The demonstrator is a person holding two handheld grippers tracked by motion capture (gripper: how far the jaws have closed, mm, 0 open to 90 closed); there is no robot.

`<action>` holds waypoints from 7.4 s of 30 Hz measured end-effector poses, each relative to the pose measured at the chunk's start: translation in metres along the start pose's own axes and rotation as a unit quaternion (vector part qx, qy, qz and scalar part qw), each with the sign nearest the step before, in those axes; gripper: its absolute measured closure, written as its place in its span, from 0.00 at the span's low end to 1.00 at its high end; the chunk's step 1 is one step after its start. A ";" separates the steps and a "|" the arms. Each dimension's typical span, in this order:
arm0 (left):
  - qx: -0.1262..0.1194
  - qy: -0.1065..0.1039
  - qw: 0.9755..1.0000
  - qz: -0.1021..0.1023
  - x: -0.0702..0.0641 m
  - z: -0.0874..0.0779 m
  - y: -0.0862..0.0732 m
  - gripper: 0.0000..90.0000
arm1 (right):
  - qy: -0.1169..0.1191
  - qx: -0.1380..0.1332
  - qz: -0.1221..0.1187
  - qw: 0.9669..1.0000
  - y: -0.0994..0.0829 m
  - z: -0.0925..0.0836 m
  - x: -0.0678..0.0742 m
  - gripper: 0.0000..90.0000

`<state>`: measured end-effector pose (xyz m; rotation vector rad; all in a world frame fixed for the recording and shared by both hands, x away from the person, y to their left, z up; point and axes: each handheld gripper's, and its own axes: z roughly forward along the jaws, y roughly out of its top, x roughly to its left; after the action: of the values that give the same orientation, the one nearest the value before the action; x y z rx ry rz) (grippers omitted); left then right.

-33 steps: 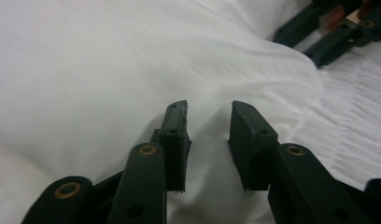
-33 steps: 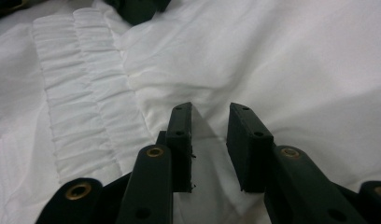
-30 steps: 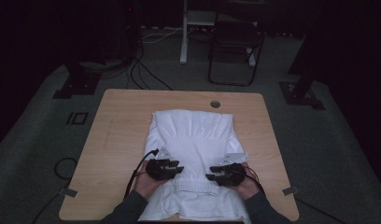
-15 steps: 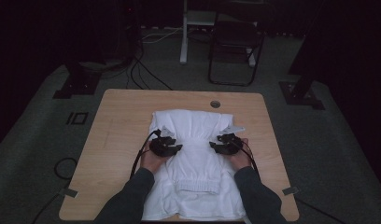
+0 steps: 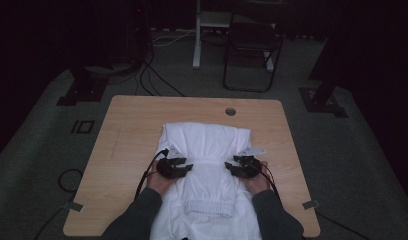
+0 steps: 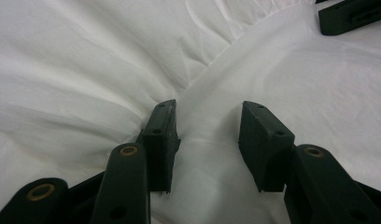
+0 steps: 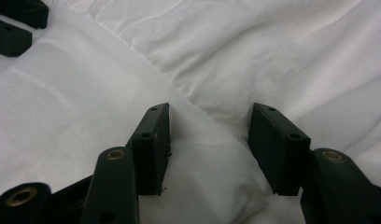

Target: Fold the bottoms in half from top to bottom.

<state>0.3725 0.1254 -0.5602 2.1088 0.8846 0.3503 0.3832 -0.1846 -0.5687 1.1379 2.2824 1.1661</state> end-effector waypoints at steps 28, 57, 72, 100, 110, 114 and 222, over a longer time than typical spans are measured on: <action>0.025 0.134 0.981 -0.139 0.124 0.018 0.046 0.30 | 0.012 0.000 0.001 1.000 -0.012 -0.012 0.018 0.53; 0.020 0.085 0.983 -0.160 0.118 0.021 0.039 0.86 | -0.053 -0.005 0.156 0.986 0.050 0.019 -0.101 0.32; 0.007 0.085 0.982 -0.166 0.118 0.012 0.040 0.93 | 0.009 -0.003 0.182 0.983 0.038 0.016 -0.110 0.95; -0.152 -0.010 0.979 -0.132 0.063 -0.103 0.029 0.94 | 0.051 -0.138 0.048 0.988 0.036 -0.092 -0.063 0.95; -0.101 -0.030 0.988 -0.111 0.027 -0.121 -0.023 0.96 | 0.071 -0.108 0.039 0.991 -0.012 -0.114 -0.030 0.95; -0.034 -0.019 0.995 -0.089 0.004 -0.112 -0.046 0.97 | 0.051 -0.064 0.009 0.997 -0.039 -0.114 -0.006 0.95; -0.037 0.015 0.995 -0.093 -0.032 -0.043 -0.001 0.68 | -0.015 -0.018 0.006 1.000 0.004 -0.044 0.041 0.57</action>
<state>0.3269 0.1280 -0.5321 1.9398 1.0615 0.3135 0.3333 -0.1739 -0.5368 1.1485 2.2272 1.1817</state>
